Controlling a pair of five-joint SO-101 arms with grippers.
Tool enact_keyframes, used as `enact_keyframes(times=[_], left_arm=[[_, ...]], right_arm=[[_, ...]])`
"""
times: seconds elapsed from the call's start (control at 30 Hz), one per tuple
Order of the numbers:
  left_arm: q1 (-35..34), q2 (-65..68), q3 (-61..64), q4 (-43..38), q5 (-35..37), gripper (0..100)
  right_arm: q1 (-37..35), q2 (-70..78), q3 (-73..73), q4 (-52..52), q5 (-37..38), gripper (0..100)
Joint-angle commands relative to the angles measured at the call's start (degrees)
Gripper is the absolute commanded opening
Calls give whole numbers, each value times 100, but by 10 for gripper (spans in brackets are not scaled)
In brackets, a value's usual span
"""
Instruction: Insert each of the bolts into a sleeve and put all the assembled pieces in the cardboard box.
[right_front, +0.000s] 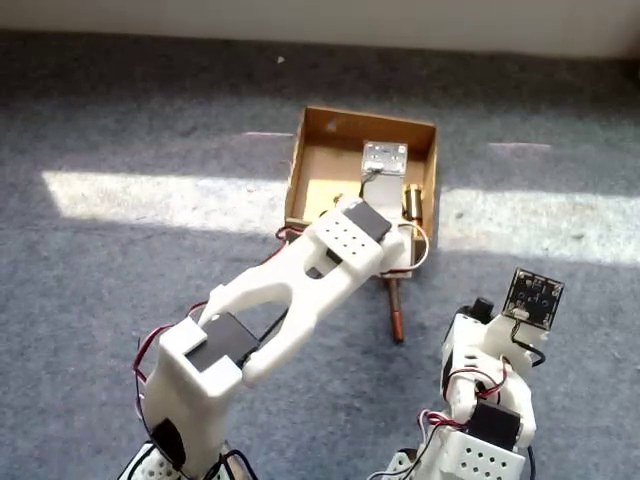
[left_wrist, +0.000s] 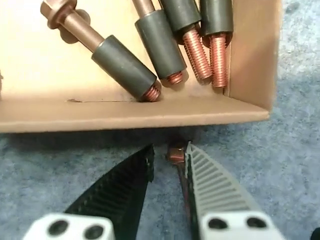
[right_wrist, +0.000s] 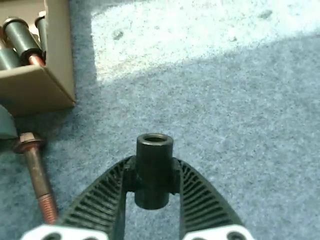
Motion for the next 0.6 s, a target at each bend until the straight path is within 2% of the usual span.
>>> enact_keyframes(times=[0.0, 0.27, 0.57], left_arm=[[75, 259, -356, -237, 62, 127], [479, 593, -620, -35, 62, 127], [541, 347, -620, 211, 79, 127]], right_arm=[[75, -92, 769, -101, -44, 5], [75, -92, 769, -101, -44, 5], [75, -92, 769, -101, -44, 5]])
